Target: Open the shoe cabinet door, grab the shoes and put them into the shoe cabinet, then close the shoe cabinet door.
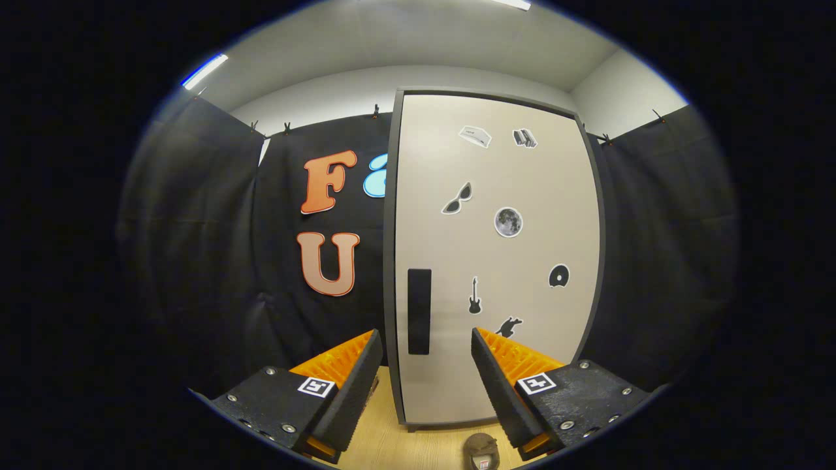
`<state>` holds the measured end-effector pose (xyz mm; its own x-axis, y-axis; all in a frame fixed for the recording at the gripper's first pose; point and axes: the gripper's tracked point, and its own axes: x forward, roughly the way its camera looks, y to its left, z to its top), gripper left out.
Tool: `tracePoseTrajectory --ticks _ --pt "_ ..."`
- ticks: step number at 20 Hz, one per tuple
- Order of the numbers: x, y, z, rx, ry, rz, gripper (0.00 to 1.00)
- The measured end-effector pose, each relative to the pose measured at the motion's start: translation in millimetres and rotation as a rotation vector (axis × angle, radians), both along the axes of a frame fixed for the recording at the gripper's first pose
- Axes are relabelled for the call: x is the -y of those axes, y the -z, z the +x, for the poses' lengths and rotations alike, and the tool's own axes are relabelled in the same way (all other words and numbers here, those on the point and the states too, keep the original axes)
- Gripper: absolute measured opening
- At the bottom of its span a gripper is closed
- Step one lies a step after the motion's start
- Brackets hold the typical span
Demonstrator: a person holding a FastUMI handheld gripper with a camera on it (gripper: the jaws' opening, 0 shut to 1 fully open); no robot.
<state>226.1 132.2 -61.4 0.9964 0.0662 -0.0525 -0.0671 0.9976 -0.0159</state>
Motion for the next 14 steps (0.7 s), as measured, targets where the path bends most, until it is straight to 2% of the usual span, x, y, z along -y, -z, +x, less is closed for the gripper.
tracePoseTrajectory --ticks 4,10,14 --pt "-9.5 11.0 46.2 -0.022 -0.020 0.004 0.84" --pt "-18.0 27.9 94.9 -0.044 -0.036 0.003 0.73" --pt "-19.8 30.1 113.0 -0.038 -0.038 -0.016 0.58"
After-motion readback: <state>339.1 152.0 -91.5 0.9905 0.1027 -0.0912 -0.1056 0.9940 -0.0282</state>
